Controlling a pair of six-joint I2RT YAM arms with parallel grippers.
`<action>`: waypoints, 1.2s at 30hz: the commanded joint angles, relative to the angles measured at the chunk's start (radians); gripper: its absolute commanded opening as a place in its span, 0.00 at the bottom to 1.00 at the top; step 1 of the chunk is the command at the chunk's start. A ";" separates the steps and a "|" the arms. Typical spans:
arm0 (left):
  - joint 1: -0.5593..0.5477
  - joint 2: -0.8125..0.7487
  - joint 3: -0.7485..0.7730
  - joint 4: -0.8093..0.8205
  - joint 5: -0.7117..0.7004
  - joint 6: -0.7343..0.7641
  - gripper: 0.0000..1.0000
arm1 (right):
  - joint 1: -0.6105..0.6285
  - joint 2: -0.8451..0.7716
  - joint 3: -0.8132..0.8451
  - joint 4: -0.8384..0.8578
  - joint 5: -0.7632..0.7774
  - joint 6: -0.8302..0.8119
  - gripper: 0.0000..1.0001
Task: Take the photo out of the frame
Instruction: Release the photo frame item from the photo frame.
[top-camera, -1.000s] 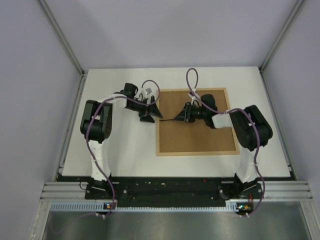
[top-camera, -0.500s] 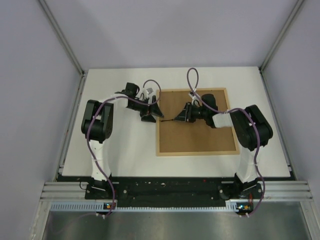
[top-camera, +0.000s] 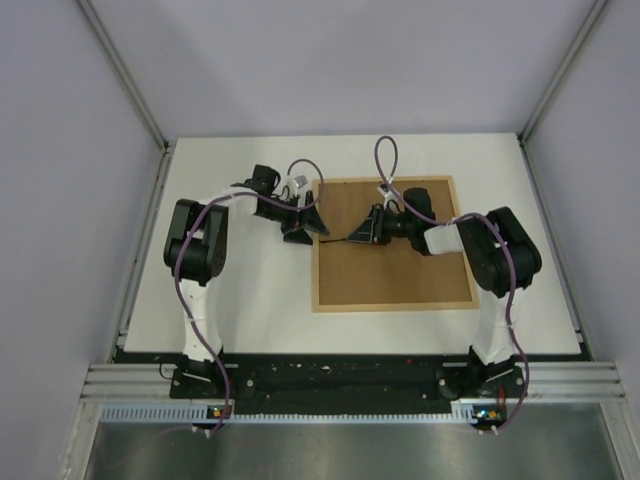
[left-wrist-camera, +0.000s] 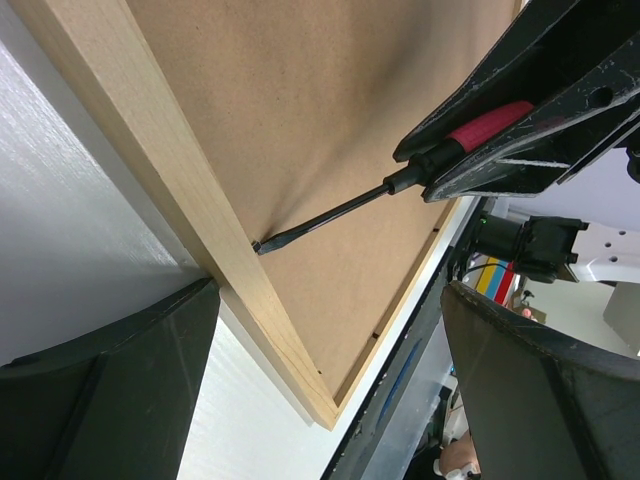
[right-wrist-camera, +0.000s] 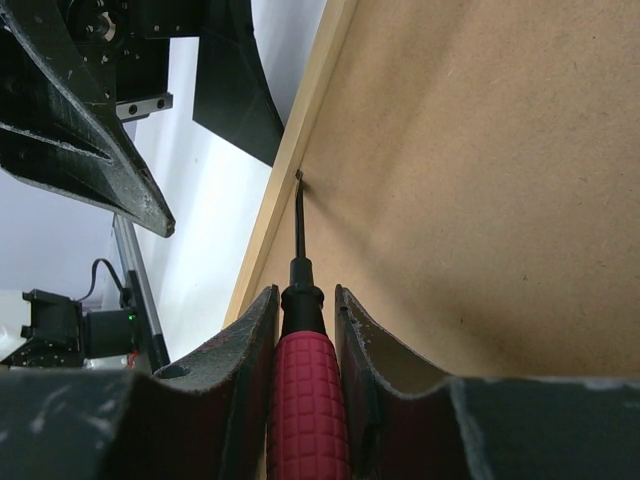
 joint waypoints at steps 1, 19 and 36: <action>-0.026 0.002 0.032 0.031 0.014 -0.001 0.98 | 0.001 0.008 0.042 0.040 0.021 -0.003 0.00; -0.040 0.005 0.027 0.046 0.046 -0.024 0.98 | -0.010 -0.010 0.020 0.113 0.043 -0.027 0.00; -0.058 -0.008 -0.014 0.131 0.075 -0.108 0.98 | 0.054 0.025 -0.038 0.227 0.069 0.012 0.00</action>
